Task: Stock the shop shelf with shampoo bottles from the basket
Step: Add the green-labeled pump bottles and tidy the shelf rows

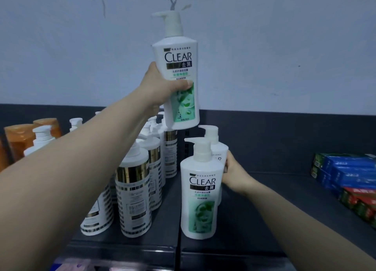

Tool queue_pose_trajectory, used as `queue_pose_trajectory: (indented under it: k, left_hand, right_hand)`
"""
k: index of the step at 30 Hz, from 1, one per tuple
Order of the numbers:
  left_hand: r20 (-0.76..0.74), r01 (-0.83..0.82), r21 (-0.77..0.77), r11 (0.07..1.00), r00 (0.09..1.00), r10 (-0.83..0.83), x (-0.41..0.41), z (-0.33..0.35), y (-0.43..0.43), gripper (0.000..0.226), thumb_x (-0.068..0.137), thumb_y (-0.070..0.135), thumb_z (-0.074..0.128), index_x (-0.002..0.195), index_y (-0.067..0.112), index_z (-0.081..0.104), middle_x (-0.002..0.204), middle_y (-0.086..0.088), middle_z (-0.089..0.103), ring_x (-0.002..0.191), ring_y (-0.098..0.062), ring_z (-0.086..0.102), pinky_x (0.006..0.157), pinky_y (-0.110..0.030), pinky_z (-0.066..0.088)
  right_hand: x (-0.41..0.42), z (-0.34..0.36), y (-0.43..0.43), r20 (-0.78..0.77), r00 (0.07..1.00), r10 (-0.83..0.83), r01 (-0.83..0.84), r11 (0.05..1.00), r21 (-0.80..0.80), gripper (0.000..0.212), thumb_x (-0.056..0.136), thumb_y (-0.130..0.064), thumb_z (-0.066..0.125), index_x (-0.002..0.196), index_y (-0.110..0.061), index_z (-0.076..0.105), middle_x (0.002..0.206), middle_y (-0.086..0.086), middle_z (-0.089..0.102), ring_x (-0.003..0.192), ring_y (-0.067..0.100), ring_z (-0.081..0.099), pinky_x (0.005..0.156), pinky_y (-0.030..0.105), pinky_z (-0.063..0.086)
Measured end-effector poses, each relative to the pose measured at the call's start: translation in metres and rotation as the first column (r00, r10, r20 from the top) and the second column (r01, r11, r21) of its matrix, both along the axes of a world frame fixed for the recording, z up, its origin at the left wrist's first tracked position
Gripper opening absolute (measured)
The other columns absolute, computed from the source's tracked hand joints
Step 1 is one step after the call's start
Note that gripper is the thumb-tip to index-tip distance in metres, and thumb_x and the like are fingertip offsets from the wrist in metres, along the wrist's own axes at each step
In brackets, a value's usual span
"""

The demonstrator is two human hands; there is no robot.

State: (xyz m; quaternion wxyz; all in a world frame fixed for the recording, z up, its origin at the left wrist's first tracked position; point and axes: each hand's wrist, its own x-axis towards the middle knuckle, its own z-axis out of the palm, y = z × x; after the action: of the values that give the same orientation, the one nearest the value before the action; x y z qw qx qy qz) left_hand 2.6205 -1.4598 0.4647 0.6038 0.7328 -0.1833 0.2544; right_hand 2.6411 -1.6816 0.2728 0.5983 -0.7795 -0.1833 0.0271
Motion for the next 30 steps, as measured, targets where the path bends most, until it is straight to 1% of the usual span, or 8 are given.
queue_pose_trajectory:
  k: [5,9,12,14,18,23,27,30]
  left_hand:
    - [0.009,0.011,0.034,0.999,1.000,-0.011,0.012,0.006,-0.003,0.035,0.066,0.005,0.081,0.097,0.013,0.068,0.098,-0.007,0.074,0.090,-0.021,0.072,0.085,-0.041,0.057]
    - [0.021,0.039,0.046,0.998,0.999,-0.040,0.021,0.015,-0.018,0.052,0.060,0.010,0.082,0.108,0.010,0.063,0.102,-0.006,0.073,0.094,-0.020,0.071,0.087,-0.041,0.057]
    - [0.012,0.085,0.083,0.993,0.996,-0.087,0.024,0.020,-0.036,0.069,0.056,0.013,0.083,0.118,0.004,0.056,0.107,-0.011,0.071,0.097,-0.023,0.070,0.088,-0.043,0.057]
    - [-0.013,0.118,0.127,0.985,0.993,-0.118,0.030,0.019,-0.046,0.075,0.053,0.015,0.083,0.121,0.003,0.053,0.108,-0.014,0.070,0.099,-0.027,0.069,0.088,-0.046,0.056]
    - [-0.103,0.175,0.175,0.969,0.982,-0.159,0.040,0.013,-0.057,0.074,0.059,0.012,0.084,0.125,0.004,0.052,0.111,-0.016,0.068,0.102,-0.028,0.068,0.091,-0.047,0.055]
    - [-0.177,-0.036,0.403,0.915,0.977,0.117,0.031,0.014,-0.045,0.088,0.082,0.026,0.076,0.151,0.026,0.022,0.146,-0.002,0.042,0.127,-0.019,0.048,0.101,-0.032,0.038]
    - [-0.095,-0.162,0.434,0.886,0.970,0.224,0.009,0.003,-0.031,0.059,0.092,0.035,0.061,0.145,0.029,0.035,0.140,0.003,0.044,0.110,-0.015,0.052,0.074,-0.020,0.042]
    - [-0.119,-0.146,0.456,0.878,0.967,0.223,0.002,-0.011,-0.024,0.047,0.093,0.035,0.059,0.139,0.031,0.045,0.136,0.003,0.048,0.110,-0.015,0.054,0.075,-0.023,0.041]
  right_hand:
    - [0.005,0.049,-0.031,0.106,0.993,0.049,-0.048,0.999,-0.008,0.089,0.083,-0.004,0.071,0.151,-0.023,0.016,0.153,0.001,0.030,0.139,0.009,0.029,0.114,0.031,0.028]
    - [0.005,0.147,-0.028,0.440,0.892,-0.102,0.078,0.994,0.071,0.069,0.091,-0.012,0.062,0.149,-0.022,0.026,0.150,0.004,0.038,0.136,0.006,0.036,0.112,0.028,0.032]
    - [0.012,0.212,-0.008,0.547,0.833,-0.080,0.061,0.997,0.053,0.079,0.083,-0.029,0.072,0.148,-0.025,0.027,0.143,0.003,0.047,0.131,0.011,0.046,0.108,0.033,0.039]
    - [0.017,0.237,0.004,0.527,0.849,-0.041,0.019,0.999,0.048,0.085,0.073,-0.031,0.079,0.144,-0.025,0.032,0.128,0.001,0.059,0.116,0.013,0.059,0.095,0.033,0.050]
    - [0.029,0.247,0.009,0.510,0.859,-0.041,0.010,0.998,0.062,0.058,0.069,-0.011,0.084,0.120,-0.014,0.057,0.098,0.002,0.071,0.087,0.014,0.071,0.071,0.026,0.055]
    - [0.055,0.218,-0.009,0.416,0.902,-0.114,0.050,0.986,0.160,0.051,0.070,-0.011,0.083,0.116,-0.014,0.060,0.097,0.002,0.071,0.086,0.016,0.071,0.072,0.030,0.057]
    - [0.077,0.163,-0.015,0.304,0.945,-0.122,0.092,0.989,0.112,0.052,0.069,-0.009,0.083,0.114,-0.017,0.059,0.094,0.000,0.071,0.081,0.011,0.069,0.071,0.025,0.055]
    - [0.090,0.116,-0.016,0.196,0.973,-0.119,0.096,0.988,0.124,0.057,0.068,-0.003,0.082,0.117,-0.014,0.057,0.096,0.002,0.069,0.084,0.014,0.067,0.070,0.024,0.056]
